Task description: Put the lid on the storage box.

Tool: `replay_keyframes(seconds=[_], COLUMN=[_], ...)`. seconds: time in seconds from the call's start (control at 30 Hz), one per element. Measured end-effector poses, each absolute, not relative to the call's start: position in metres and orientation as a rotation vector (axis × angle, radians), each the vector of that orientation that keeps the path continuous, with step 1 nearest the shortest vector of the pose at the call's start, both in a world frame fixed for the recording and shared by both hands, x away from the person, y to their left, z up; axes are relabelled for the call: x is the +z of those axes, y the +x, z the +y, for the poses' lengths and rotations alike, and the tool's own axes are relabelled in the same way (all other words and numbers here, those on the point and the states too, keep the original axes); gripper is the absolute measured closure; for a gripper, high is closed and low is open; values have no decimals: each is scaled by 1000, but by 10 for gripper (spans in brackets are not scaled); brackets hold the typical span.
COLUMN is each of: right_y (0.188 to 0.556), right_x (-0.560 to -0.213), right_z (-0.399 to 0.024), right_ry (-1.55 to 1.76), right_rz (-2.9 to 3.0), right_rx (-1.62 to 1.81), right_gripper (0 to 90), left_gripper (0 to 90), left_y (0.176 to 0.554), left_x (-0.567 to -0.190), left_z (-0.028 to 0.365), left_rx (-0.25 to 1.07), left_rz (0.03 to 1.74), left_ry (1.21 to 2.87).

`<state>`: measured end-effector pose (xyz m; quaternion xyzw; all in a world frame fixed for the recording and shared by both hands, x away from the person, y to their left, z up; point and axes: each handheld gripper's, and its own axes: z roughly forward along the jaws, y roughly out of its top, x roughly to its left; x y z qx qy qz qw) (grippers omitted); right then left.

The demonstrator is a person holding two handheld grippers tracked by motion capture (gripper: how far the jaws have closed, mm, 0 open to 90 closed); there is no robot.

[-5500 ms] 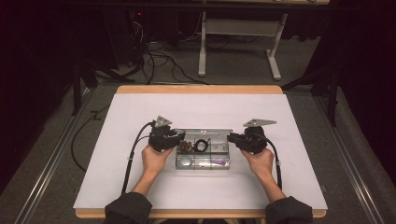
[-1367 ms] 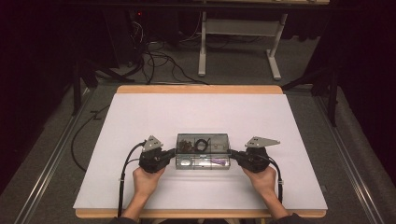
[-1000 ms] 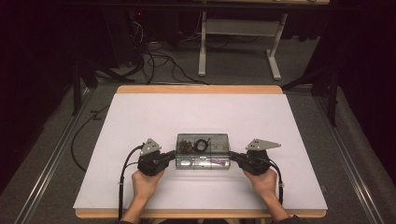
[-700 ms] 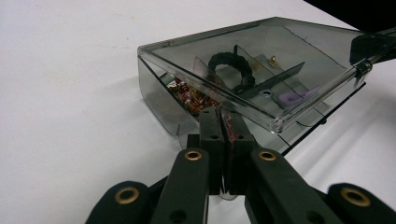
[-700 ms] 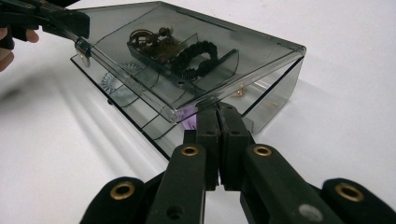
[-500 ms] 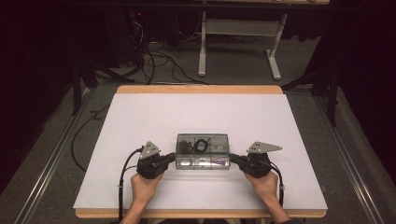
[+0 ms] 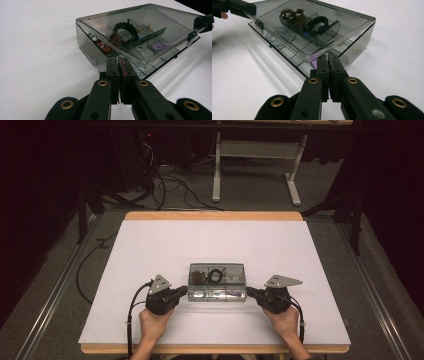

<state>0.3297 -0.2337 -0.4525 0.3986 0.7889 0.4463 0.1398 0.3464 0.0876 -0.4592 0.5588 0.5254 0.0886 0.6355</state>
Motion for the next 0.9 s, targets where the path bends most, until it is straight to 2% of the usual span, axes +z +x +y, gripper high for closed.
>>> replay_keyframes(seconds=[0.6, 0.9], right_y=[327, 327], right_x=[-455, -453], right_z=[-234, -236], right_ry=[1157, 1162], right_rz=[2279, 2267], right_rx=[1278, 1286], right_gripper=[891, 867], left_gripper=[870, 815], left_y=[344, 346], left_x=[-462, -459], left_z=[86, 91], left_rx=[210, 203], left_rz=[1200, 1199], left_ry=[1286, 1267])
